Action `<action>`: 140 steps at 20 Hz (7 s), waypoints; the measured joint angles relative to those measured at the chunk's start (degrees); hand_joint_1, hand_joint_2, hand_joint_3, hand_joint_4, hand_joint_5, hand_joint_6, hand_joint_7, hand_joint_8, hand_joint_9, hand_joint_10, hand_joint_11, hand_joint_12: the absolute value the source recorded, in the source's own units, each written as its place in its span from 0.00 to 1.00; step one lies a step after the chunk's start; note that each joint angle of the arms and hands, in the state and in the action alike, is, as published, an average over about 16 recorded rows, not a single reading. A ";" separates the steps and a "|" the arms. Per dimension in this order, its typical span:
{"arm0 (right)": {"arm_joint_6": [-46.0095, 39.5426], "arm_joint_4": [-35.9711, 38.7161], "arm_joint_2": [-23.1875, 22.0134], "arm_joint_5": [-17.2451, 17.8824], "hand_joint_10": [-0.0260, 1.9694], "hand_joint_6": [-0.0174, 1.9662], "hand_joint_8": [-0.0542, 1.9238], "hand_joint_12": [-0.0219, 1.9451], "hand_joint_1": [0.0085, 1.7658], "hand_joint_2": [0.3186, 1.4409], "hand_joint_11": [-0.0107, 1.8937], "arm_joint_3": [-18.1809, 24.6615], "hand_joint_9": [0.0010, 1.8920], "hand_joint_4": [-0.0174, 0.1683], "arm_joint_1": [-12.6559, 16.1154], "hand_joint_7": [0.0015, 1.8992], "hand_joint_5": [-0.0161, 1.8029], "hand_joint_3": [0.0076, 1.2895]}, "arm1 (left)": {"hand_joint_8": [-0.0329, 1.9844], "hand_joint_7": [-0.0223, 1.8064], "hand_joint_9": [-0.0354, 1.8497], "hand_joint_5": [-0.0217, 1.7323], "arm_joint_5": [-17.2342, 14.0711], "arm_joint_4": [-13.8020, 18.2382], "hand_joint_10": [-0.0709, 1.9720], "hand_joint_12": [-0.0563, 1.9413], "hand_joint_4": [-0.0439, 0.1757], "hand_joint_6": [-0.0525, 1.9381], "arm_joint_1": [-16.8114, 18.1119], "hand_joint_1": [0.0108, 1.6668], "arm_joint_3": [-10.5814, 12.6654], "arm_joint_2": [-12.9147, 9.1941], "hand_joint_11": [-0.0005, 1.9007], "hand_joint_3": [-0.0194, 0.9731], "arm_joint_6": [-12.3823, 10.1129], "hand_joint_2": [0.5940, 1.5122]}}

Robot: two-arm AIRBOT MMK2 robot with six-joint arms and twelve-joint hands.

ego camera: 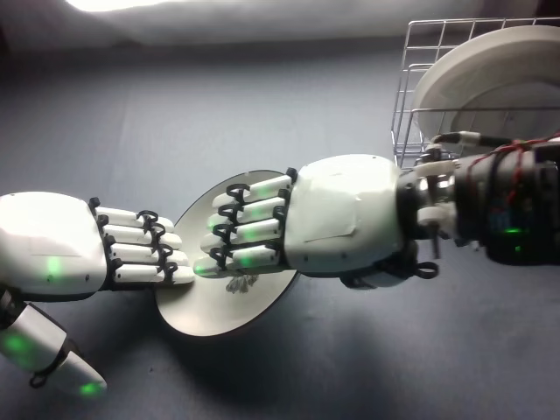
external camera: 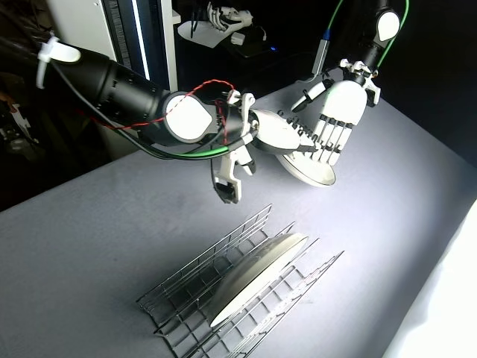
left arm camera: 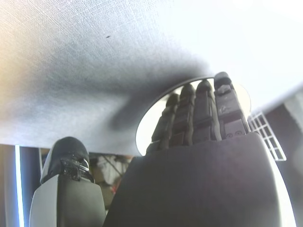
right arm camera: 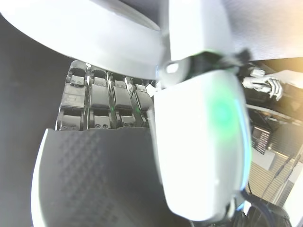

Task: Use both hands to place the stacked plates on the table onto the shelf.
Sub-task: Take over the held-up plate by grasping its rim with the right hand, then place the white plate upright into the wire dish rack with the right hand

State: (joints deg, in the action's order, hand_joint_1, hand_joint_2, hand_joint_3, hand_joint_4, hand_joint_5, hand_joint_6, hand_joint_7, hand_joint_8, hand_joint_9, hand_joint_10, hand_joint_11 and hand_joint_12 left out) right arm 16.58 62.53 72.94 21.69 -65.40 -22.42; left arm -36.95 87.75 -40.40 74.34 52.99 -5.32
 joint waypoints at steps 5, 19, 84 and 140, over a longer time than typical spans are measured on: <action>0.10 -0.17 3.54 -1.36 0.01 0.01 0.03 0.10 0.84 0.55 0.02 -2.22 0.01 0.12 -0.50 0.01 0.02 0.01 | 0.01 0.02 0.02 0.01 -0.03 0.01 0.03 0.02 0.16 0.01 0.00 0.00 0.05 0.03 0.01 0.04 0.01 0.49; 1.09 -0.95 7.26 -0.79 0.19 0.15 0.14 0.54 0.81 0.63 0.21 -4.83 0.25 0.11 -0.84 0.25 0.26 0.01 | 0.01 0.02 0.02 0.01 -0.06 0.05 0.03 0.02 0.16 0.01 0.11 0.00 0.02 0.07 0.01 0.04 -0.09 0.49; -0.50 -71.03 -14.31 -9.99 0.51 0.47 0.44 0.59 0.78 0.61 0.53 11.11 0.56 0.04 20.11 0.56 0.51 0.00 | 0.02 0.03 0.03 0.03 1.84 -0.99 0.04 0.03 0.19 0.03 14.36 0.00 0.41 -9.34 0.01 0.04 -9.05 0.47; 0.16 -71.09 -30.72 -13.79 0.50 0.47 0.44 0.59 0.79 0.62 0.52 8.21 0.56 0.04 9.60 0.56 0.51 0.00 | 0.02 0.03 0.03 0.04 6.51 -4.33 0.04 0.04 0.20 0.03 17.43 0.01 -2.23 -8.41 0.01 0.04 -5.39 0.47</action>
State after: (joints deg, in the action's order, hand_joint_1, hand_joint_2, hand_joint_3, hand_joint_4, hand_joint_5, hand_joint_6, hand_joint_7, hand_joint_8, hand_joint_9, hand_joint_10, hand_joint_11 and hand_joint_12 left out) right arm 16.74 -8.56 42.22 7.90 -57.19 -12.82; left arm -30.44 83.42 -22.97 72.11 44.58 -10.71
